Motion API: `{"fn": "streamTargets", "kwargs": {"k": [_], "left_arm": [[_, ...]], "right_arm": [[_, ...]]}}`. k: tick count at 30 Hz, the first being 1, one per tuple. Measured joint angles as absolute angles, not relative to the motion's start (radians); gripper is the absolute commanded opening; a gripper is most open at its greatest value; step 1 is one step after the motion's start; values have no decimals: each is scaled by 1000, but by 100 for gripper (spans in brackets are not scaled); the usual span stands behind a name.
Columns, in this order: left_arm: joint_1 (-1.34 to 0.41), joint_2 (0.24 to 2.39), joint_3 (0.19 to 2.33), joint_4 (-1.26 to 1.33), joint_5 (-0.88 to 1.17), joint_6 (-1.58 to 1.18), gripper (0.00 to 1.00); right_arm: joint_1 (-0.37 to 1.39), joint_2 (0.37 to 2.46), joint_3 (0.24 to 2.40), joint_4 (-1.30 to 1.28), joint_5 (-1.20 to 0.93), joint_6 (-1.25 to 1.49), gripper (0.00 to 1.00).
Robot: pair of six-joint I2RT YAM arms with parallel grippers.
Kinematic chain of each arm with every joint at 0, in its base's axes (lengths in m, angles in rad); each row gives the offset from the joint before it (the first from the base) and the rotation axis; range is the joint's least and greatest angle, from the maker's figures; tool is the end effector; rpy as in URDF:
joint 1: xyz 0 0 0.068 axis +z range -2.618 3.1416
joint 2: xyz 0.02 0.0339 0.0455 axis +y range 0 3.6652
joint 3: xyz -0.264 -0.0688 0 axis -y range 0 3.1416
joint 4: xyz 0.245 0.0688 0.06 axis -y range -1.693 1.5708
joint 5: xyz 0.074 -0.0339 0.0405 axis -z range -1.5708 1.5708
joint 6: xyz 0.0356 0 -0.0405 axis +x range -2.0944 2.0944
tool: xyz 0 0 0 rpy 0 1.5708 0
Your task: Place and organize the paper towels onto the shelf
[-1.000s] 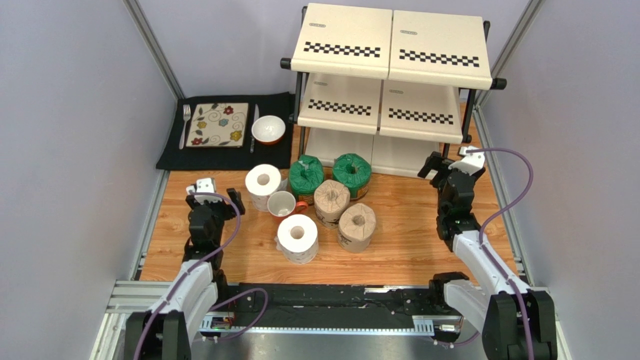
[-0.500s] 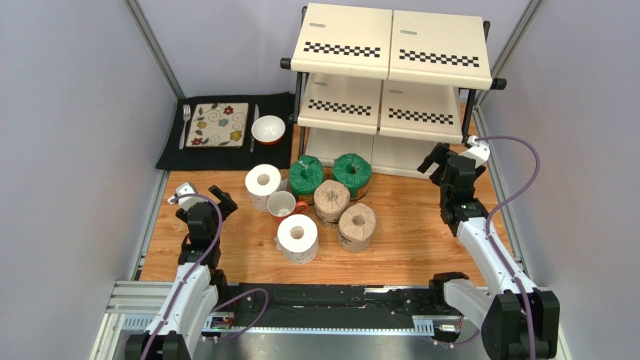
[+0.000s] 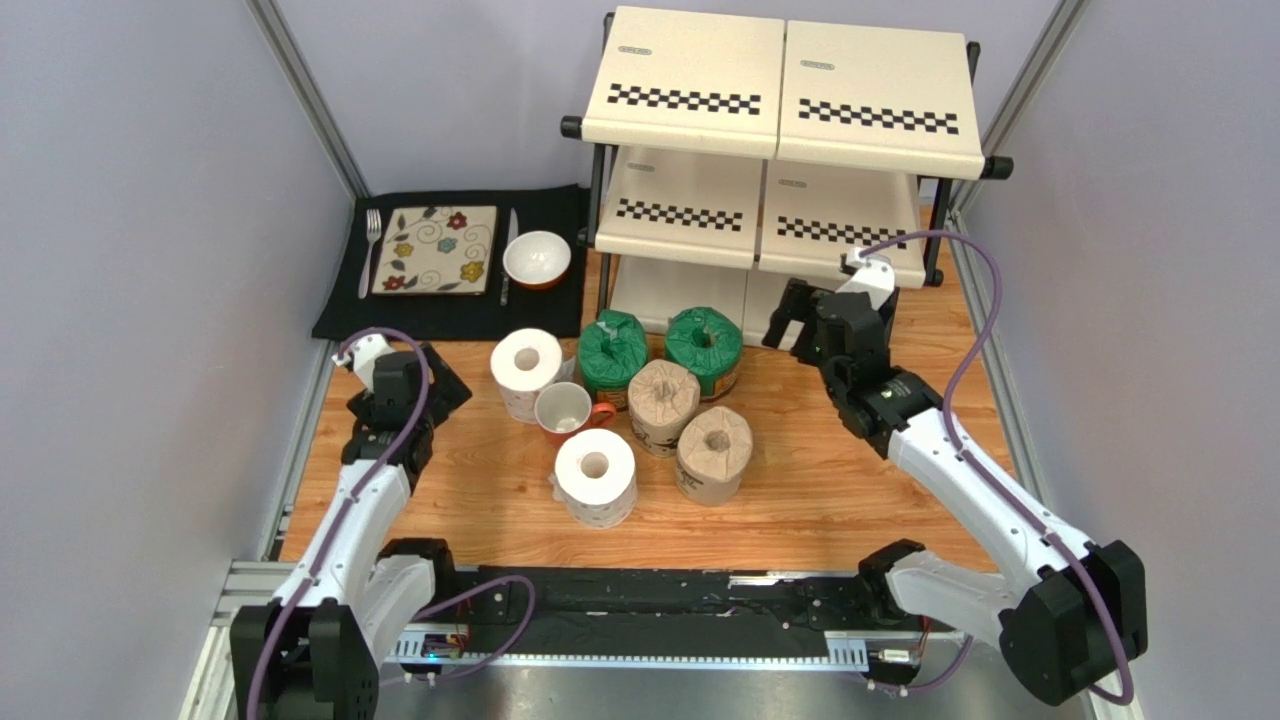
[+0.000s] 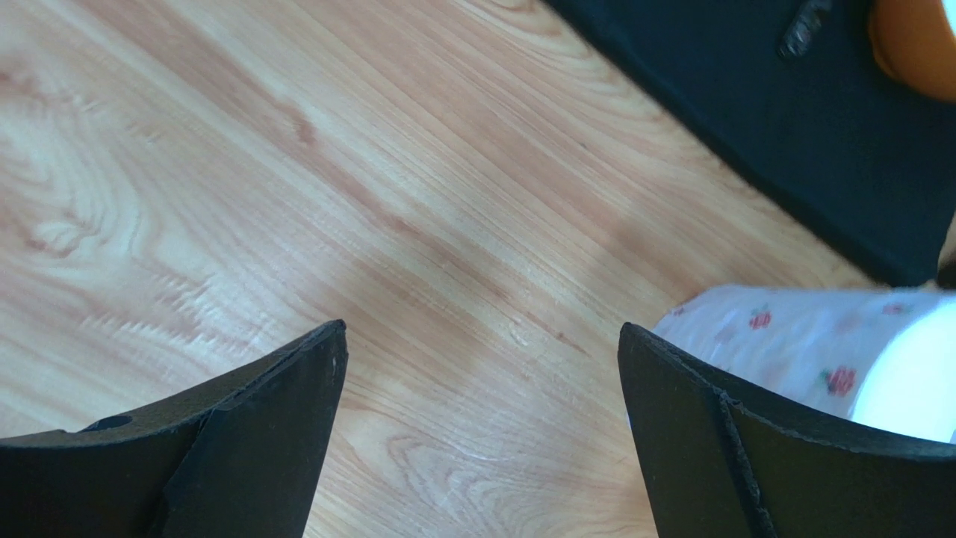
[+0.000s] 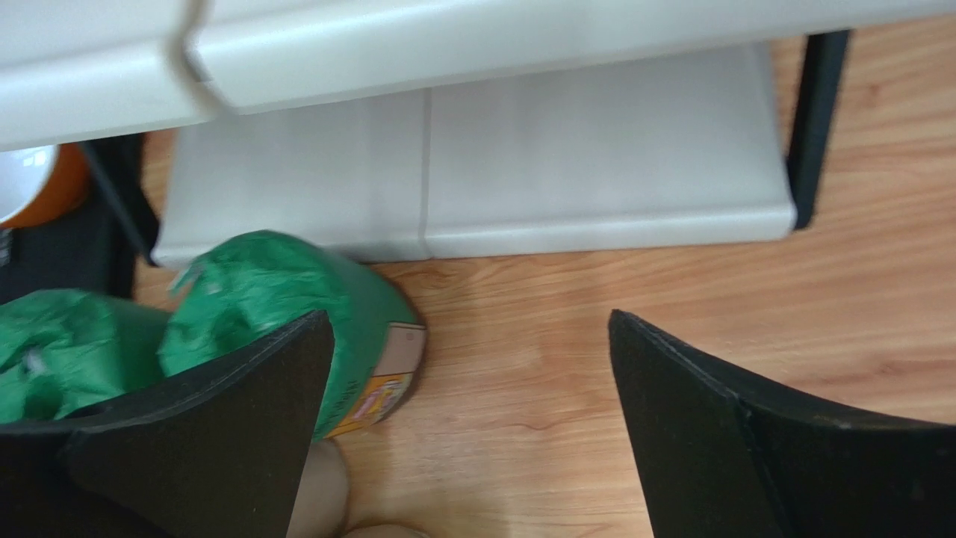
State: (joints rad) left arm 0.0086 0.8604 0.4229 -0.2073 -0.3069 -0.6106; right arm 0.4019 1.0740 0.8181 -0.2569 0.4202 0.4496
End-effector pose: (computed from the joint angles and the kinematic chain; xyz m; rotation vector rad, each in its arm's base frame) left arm 0.1813 0.0123 0.1993 -0.8224 2.0199 -0.0006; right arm 0.2258 0.0802 0.2894 0.3000 2.0144 0.0954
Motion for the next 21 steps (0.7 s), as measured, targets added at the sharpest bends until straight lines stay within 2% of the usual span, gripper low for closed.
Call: {"fn": "streamTargets", "kwargs": {"k": [4,9,15,21], "left_arm": [[9,903,488,-320,-340,-713,97],[9,850,419,-344,-331,-751,97],[9,712,324,-292,-233,-694,97],[9,719,323,-263,-149,-601,97]], "right_arm": [[515,1122,869,-266,472,470,99],[581,1261,947,-291,499,517,98],[616,1388,994,-318,496,566,97],[628,1406,1003,-320,488,595,97]]}}
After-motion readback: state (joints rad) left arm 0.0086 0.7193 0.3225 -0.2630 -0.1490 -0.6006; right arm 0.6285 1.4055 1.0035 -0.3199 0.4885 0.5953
